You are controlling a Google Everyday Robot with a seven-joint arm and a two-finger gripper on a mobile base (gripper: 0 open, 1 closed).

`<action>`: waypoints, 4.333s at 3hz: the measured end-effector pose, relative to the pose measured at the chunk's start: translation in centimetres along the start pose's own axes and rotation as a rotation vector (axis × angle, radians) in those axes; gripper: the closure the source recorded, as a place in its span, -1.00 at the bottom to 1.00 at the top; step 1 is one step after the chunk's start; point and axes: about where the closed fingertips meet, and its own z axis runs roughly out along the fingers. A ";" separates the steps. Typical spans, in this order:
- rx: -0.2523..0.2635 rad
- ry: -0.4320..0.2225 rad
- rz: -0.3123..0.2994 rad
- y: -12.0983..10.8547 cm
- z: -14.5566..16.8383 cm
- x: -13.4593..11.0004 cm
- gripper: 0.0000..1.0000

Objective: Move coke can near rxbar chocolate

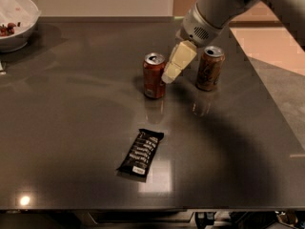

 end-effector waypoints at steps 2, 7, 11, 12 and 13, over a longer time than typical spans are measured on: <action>-0.077 -0.040 -0.036 2.1 3.5 -2.8 -0.67; -0.162 -0.114 -0.166 9.4 2.3 -6.8 1.00; -0.233 -0.060 -0.254 15.9 4.2 -7.6 0.19; -0.240 -0.059 -0.255 16.2 4.8 -7.4 -0.30; -0.240 -0.058 -0.258 16.3 4.8 -7.5 -0.74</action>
Offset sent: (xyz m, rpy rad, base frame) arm -0.0124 0.0634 -0.0230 0.0601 0.0506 0.1058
